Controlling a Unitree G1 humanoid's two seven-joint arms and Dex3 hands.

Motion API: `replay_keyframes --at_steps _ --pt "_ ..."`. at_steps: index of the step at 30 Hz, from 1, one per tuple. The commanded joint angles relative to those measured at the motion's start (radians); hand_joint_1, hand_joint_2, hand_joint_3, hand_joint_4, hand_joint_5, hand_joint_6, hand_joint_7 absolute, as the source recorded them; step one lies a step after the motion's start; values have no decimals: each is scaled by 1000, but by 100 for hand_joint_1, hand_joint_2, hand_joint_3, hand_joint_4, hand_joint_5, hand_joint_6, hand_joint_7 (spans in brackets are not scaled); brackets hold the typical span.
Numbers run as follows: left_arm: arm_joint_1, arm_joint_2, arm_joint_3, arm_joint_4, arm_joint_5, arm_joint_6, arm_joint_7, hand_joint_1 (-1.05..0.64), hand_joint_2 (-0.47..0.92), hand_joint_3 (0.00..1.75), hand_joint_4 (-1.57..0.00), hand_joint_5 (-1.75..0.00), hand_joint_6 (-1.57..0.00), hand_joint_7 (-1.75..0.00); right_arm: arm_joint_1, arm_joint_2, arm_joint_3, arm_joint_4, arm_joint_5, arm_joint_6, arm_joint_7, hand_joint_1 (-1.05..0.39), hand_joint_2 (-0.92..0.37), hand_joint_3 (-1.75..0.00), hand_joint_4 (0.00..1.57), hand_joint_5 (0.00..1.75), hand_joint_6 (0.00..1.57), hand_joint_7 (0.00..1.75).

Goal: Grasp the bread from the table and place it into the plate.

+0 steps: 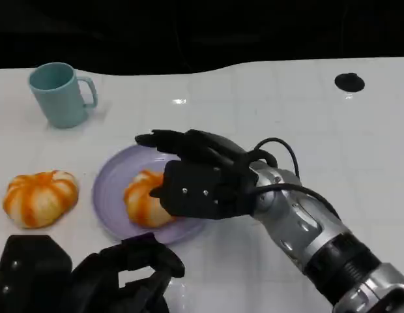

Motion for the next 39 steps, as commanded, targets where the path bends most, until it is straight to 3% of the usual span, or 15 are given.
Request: replay_keyframes --at_steps 1,8,16,21,23,27,31,32,35,37,39 --pt "2 14 8 -10 3 2 5 -36 74 89 -68 -175 -61 -151 20 -23 9 -66 -4 39 23 -73 -92 -32 1 21 16 1" --pt "2 16 5 -7 7 -4 5 -37 73 91 -66 -175 -60 -151 88 -79 9 -222 -4 41 53 -73 -92 -31 6 27 18 1" --pt "0 13 3 3 12 -15 7 -35 70 98 -66 -175 -60 -152 256 -180 -35 -511 47 10 91 -67 -92 -26 16 39 26 5" --pt "-3 7 6 12 8 -13 11 -35 89 65 -65 -175 -61 -146 395 -230 -82 -682 117 -9 107 -63 -92 -21 21 53 35 8" --pt "-5 10 5 10 10 -8 13 -36 91 60 -65 -175 -61 -146 461 -248 -104 -739 151 -25 101 -62 -92 -20 24 56 38 10" --pt "-5 14 6 9 10 -14 8 -36 92 59 -63 -175 -60 -147 568 -271 -140 -826 200 -37 98 -55 -92 -15 31 68 50 14" --pt "-5 18 8 18 9 -28 1 -36 89 62 -66 -175 -61 -148 664 -281 -175 -861 238 -117 62 -42 -91 -10 38 104 67 26" --pt "-5 18 10 21 7 -29 0 -36 86 66 -66 -175 -62 -147 688 -284 -186 -868 248 -133 56 -37 -86 -19 42 117 68 42" --pt "-7 17 16 26 -2 -27 -1 -34 85 70 -66 -175 -62 -146 735 -292 -212 -877 272 -170 42 -30 -42 -102 48 136 58 96" --pt "-8 15 19 30 -7 -26 -2 -33 85 71 -66 -175 -62 -145 760 -298 -231 -876 289 -200 38 -27 -35 -116 51 138 58 105" --pt "-10 16 20 35 -8 -29 -3 -34 84 72 -67 -175 -62 -145 782 -308 -249 -877 305 -224 39 -15 -39 -115 57 148 65 112"
